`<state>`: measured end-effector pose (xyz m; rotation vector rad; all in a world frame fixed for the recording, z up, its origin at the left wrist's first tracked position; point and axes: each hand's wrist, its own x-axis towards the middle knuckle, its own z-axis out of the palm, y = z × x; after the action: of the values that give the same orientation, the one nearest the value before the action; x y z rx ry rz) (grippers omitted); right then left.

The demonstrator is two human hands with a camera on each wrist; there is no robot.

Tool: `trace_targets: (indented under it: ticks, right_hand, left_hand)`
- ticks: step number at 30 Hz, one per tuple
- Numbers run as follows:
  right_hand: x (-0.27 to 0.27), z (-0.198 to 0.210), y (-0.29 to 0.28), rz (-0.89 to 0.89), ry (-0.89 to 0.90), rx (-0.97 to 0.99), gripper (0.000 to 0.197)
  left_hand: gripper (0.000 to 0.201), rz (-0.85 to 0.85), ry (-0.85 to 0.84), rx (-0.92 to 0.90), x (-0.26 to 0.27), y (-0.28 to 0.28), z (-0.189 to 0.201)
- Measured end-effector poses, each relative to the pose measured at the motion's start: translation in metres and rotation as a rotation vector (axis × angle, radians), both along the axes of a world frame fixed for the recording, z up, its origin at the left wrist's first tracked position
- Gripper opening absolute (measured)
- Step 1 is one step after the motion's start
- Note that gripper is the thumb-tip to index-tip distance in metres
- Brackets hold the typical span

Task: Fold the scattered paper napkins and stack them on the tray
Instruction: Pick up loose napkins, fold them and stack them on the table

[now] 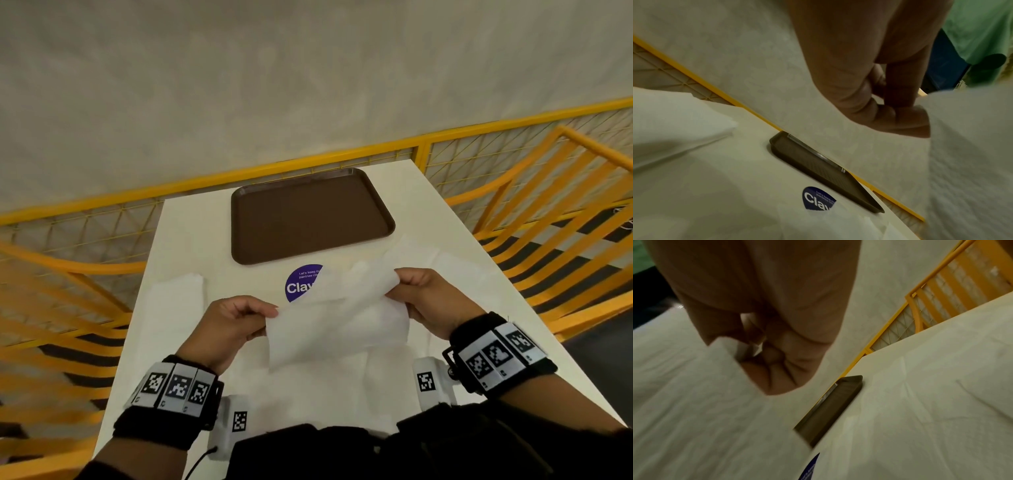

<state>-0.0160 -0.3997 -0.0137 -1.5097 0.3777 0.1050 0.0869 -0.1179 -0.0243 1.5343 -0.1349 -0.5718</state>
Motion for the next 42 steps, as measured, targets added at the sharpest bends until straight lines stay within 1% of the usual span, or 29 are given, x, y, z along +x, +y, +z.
trace_targets:
  ticks: [2,3,4,6,7,8,10,11,13,15,16,18,19,22,23,25,27,28,29,30,32,34,36,38,42]
  right_hand:
    - [0.0,0.005,0.004,-0.003,0.014,0.012,0.031]
    - [0.0,0.01,0.007,-0.006,0.005,0.047,0.037]
    - [-0.001,0.015,0.01,-0.02,0.001,0.09,0.038]
    - [-0.003,0.022,0.015,-0.04,-0.016,0.125,0.038]
    - [-0.002,0.023,0.018,-0.025,-0.038,0.054,0.037]
    - [-0.002,0.022,0.02,0.01,-0.074,-0.086,0.032]
    - [-0.001,0.016,0.023,0.104,-0.173,-0.442,0.012]
    - [0.0,0.015,0.026,0.15,-0.225,-0.579,0.008]
    - [0.002,0.012,0.035,0.213,-0.331,-0.697,0.01]
    - [0.004,0.013,0.045,0.256,-0.43,-0.769,0.012]
    - [0.005,0.013,0.048,0.27,-0.469,-0.805,0.011]
    - [0.008,0.012,0.054,0.301,-0.522,-0.846,0.01]
    - [0.009,0.011,0.056,0.313,-0.539,-0.856,0.011]
    - [0.011,0.006,0.061,0.293,-0.554,-0.849,0.013]
    - [0.011,0.005,0.063,0.264,-0.543,-0.83,0.017]
    - [0.011,0.005,0.066,0.212,-0.504,-0.783,0.035]
    - [0.011,0.004,0.066,0.199,-0.466,-0.783,0.047]
    - [0.011,0.003,0.064,0.204,-0.446,-0.797,0.049]
    - [0.01,0.001,0.061,0.211,-0.422,-0.816,0.047]
    - [0.009,-0.001,0.058,0.223,-0.389,-0.835,0.043]
    - [0.005,-0.007,0.051,0.255,-0.309,-0.841,0.035]
    - [0.0,-0.015,0.046,0.29,-0.236,-0.836,0.029]
    - [-0.004,-0.023,0.042,0.32,-0.164,-0.83,0.026]
    - [-0.007,-0.031,0.039,0.344,-0.101,-0.826,0.023]
    - [-0.008,-0.047,0.034,0.386,0.018,-0.855,0.018]
  left_hand:
    - [0.033,-0.037,-0.036,0.025,0.0,0.004,0.002]
    - [0.039,-0.04,-0.05,0.039,0.0,0.005,0.002]
    - [0.042,-0.037,-0.058,0.049,0.0,0.007,0.002]
    - [0.03,-0.037,-0.074,0.067,0.0,0.01,0.005]
    - [0.025,-0.05,-0.085,0.095,0.0,0.012,0.006]
    - [0.025,-0.072,-0.103,0.132,0.001,0.013,0.006]
    - [0.027,-0.139,-0.113,0.213,0.002,0.014,0.005]
    - [0.029,-0.183,-0.113,0.268,0.002,0.013,0.005]
    - [0.031,-0.281,-0.167,0.422,-0.002,0.007,0.004]
    - [0.026,-0.356,-0.286,0.563,-0.007,0.002,-0.001]
    - [0.021,-0.37,-0.331,0.584,-0.009,0.0,-0.004]
    - [0.008,-0.357,-0.361,0.554,-0.011,0.0,-0.009]
    - [0.003,-0.342,-0.357,0.521,-0.012,0.002,-0.011]
    - [0.008,-0.293,-0.362,0.481,-0.013,0.007,-0.018]
    - [0.011,-0.277,-0.366,0.481,-0.012,0.01,-0.02]
    - [0.015,-0.2,-0.371,0.5,-0.005,0.018,-0.024]
    - [0.014,-0.022,-0.342,0.514,0.01,0.032,-0.028]
    - [0.011,0.081,-0.323,0.557,0.021,0.042,-0.031]
    - [0.007,0.186,-0.301,0.618,0.033,0.053,-0.033]
    - [0.009,0.296,-0.266,0.682,0.045,0.065,-0.035]
    - [0.021,0.494,-0.156,0.758,0.063,0.089,-0.041]
    - [0.028,0.617,-0.058,0.801,0.074,0.106,-0.047]
    - [0.024,0.641,-0.035,0.828,0.082,0.117,-0.054]
    - [0.022,0.583,-0.046,0.888,0.089,0.124,-0.061]
    - [0.032,0.505,0.01,0.947,0.099,0.135,-0.071]
